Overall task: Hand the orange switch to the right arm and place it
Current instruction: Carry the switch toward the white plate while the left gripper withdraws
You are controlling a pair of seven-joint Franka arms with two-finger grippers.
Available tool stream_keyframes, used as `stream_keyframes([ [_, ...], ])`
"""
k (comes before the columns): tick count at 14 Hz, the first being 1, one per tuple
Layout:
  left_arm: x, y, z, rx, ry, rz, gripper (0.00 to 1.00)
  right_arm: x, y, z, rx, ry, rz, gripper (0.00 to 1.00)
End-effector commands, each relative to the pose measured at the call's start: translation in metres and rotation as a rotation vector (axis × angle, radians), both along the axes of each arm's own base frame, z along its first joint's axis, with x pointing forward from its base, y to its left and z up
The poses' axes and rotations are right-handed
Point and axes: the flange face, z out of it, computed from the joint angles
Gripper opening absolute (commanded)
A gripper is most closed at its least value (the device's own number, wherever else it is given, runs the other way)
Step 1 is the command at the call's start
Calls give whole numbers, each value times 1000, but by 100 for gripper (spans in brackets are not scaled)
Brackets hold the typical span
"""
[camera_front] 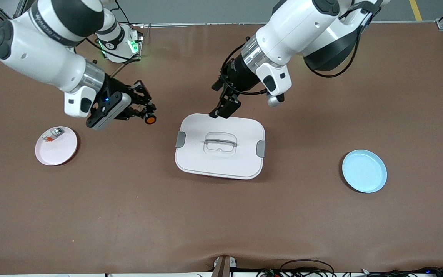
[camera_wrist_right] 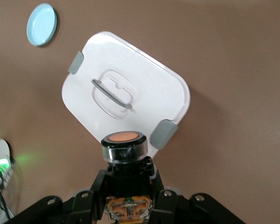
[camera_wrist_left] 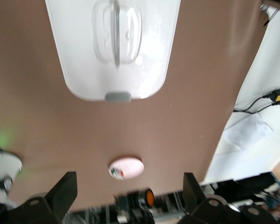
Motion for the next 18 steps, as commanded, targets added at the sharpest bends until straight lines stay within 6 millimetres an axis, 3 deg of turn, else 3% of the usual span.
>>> stream_keyframes([
  [1,-13,16,16,126,-91,-167,100,12,-36,-11,-92,-16,124,0],
  [2,-9,33,25,160,-124,-235,100,12,-46,-13,-147,-21,169,0],
  [4,-4,56,22,236,-151,-414,100,15,-78,-16,-191,-20,229,0],
  [5,-5,76,37,321,-234,-590,100,18,-106,-17,-210,-36,288,0],
  [7,-11,86,44,413,-307,-761,100,21,-136,-19,-239,-52,359,0],
  [9,-5,100,40,464,-306,-838,100,22,-165,-21,-269,-65,421,0],
  [12,20,154,34,493,-298,-976,100,23,-209,-26,-294,-85,511,0],
  [16,47,226,34,507,-340,-1176,100,23,-251,-36,-344,-119,606,0],
  [18,53,250,38,522,-364,-1223,100,20,-275,-53,-363,-138,650,0],
])
